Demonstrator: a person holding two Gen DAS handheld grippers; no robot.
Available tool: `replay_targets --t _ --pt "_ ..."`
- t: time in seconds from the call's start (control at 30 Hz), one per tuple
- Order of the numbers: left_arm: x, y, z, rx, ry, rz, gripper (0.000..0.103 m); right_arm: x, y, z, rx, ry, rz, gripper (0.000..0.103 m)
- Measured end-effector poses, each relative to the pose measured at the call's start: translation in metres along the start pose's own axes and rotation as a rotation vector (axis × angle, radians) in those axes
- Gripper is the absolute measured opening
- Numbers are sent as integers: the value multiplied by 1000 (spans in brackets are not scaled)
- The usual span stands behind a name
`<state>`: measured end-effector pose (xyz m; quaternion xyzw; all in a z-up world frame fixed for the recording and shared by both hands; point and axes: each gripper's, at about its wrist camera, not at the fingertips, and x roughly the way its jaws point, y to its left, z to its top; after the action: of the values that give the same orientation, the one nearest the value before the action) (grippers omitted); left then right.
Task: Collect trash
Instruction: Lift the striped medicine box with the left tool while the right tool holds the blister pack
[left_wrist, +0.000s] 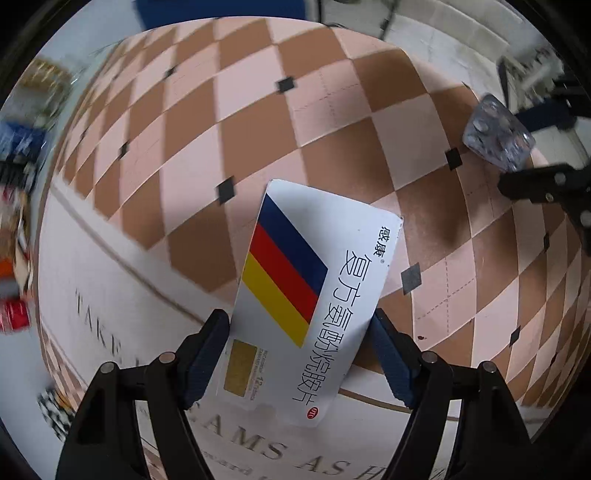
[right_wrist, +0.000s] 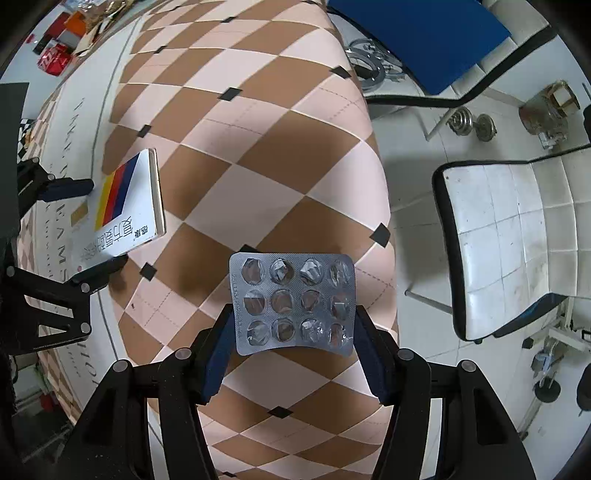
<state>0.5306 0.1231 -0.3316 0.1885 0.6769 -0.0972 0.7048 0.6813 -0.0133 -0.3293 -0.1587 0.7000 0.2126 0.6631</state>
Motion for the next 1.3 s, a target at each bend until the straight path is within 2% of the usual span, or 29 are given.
replay_targets --t 0.27,0.33,0.37,0.5,0.6,0.7,0.77,0.83,0.93,1.03,1.1,1.17,1.23,1.3 --pt "-56 5 -62 -289 -161 50 74 -32 21 -26 -64 -138 -42 63" --pt "-68 1 -85 -347 -184 46 48 -41 26 -37 -72 -172 -45 63" --pt "-74 -3 -97 -388 -185 42 40 -44 28 -43 -74 -183 -47 63" --pt "-88 -21 -140 -483 -212 20 40 -51 37 -73 -59 -193 -25 63" --pt "-73 -12 -162 -565 -201 -32 41 -48 44 -95 -57 -175 -22 63" --pt "-64 4 -169 -655 -178 -137 43 -44 45 -103 -33 -158 -5 63" --pt "-56 11 -163 -655 -162 -149 44 -38 46 -98 -29 -149 -7 63" --pt "-44 17 -150 -618 -129 -142 51 -34 46 -88 -27 -141 -9 63" --pt "-21 26 -128 -553 -64 -145 52 -30 43 -71 -29 -134 -20 63" --pt "-1 34 -105 -481 -4 -96 53 -27 40 -52 -32 -131 -28 63" --pt "3 41 -94 -473 -13 -113 66 -24 35 -39 -25 -127 -28 63" --pt "5 47 -85 -481 -10 -136 66 -22 31 -29 -18 -121 -22 63" --pt "9 49 -77 -473 -2 -158 73 -20 28 -20 -12 -118 -20 63" --pt "13 45 -71 -446 18 -161 74 -19 25 -14 -11 -116 -19 63"
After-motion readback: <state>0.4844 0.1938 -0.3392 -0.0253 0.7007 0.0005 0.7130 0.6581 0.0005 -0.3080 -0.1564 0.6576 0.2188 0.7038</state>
